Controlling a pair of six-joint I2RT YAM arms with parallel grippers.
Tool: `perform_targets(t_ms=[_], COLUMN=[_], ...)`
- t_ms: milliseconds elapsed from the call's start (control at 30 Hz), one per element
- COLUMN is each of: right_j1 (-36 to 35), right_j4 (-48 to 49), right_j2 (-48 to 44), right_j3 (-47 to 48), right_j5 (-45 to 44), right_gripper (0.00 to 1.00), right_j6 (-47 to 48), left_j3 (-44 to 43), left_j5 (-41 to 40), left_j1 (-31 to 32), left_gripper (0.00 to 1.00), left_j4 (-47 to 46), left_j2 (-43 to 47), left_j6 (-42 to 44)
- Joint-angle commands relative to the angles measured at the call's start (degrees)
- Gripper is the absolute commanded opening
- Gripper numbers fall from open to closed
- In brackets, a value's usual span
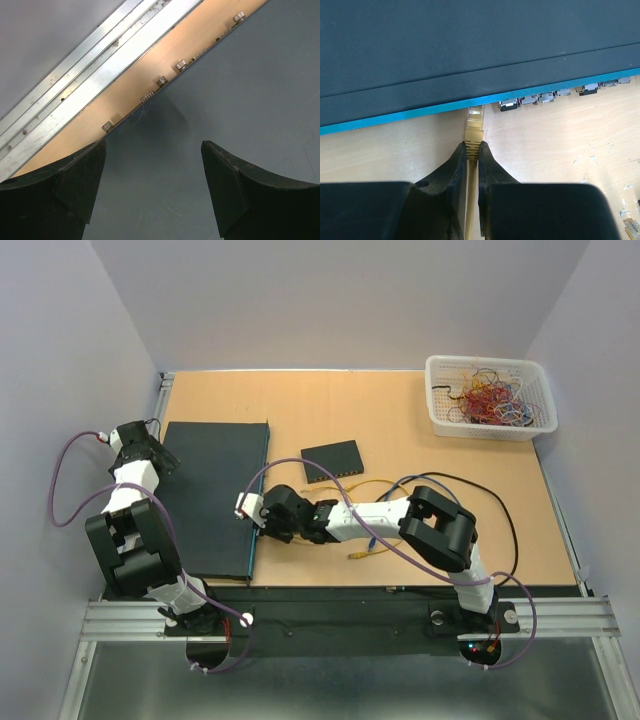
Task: Insert the plug into the switch port
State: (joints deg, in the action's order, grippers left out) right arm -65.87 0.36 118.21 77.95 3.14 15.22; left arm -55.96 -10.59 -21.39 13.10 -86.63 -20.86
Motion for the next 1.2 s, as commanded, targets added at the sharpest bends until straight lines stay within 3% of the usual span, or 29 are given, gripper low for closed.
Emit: perform_targets(t_ms=[0,167,667,1167], right_j1=[-1.81,-1.55,1.79,3.29], right_j4=[3.86,3.95,4.21,4.3], right_j2=[-0.88,-0.53,1.23,6.85], right_j3=[3.17,4.31,7.83,16.52], right_j5=[1.0,0.55,15.67,20.24], right_gripper=[0.0,0.0,0.0,0.01], right_j6=[-0.46,-0.11,-0.99,-1.69], left_j3=[-0.9,-0.81,-0.81,-0.29], left_j5=[-0.13,-0.05,1.1,2.15], left_j1=[-0.15,-0.23,-0.23,-0.06], left_gripper=[0.88,0.88,0.87,0.87], left_j4=[-0.62,-0.71,-0.8,-0.36], left_j2=[-0.12,-0.03,-0.38,-1.88], left_j6=[0.47,0.47,0.73,1.09])
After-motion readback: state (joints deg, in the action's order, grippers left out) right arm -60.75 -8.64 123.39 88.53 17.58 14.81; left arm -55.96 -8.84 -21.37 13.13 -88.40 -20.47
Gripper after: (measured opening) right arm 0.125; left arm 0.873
